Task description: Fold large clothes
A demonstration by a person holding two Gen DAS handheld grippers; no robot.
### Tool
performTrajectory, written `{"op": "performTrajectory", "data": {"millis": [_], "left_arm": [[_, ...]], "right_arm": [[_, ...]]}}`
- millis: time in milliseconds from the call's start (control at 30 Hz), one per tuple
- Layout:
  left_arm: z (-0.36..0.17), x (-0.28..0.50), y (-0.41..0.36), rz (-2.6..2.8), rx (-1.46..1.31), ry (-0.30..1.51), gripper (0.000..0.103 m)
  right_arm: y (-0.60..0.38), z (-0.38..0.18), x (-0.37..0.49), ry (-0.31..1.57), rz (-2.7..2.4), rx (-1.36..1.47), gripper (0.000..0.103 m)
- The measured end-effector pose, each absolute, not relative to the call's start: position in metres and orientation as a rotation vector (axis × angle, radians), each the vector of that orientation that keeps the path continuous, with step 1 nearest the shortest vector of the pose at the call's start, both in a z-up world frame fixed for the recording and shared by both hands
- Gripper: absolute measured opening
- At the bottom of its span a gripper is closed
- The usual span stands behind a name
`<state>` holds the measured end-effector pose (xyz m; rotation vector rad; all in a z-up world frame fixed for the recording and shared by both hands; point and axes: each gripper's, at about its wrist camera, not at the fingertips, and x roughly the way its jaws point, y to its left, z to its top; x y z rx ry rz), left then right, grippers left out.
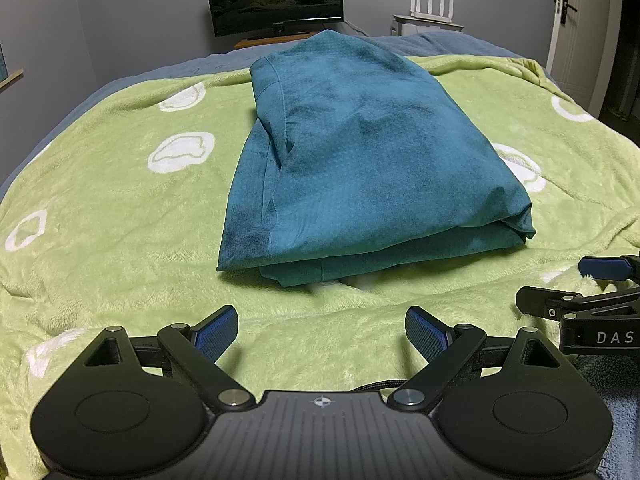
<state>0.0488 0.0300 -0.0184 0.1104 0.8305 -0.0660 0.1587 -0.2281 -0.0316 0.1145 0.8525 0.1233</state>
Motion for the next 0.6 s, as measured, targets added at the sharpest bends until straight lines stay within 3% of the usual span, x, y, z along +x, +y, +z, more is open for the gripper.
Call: {"op": "performTrajectory", "data": {"millis": [600], "left_arm": [[-0.0179, 0.0483, 0.0301, -0.066, 0.111, 0.831, 0.092]], "right_arm": [[-0.226, -0.0316, 0.1587, 0.853, 0.121, 0.114, 0.094]]}}
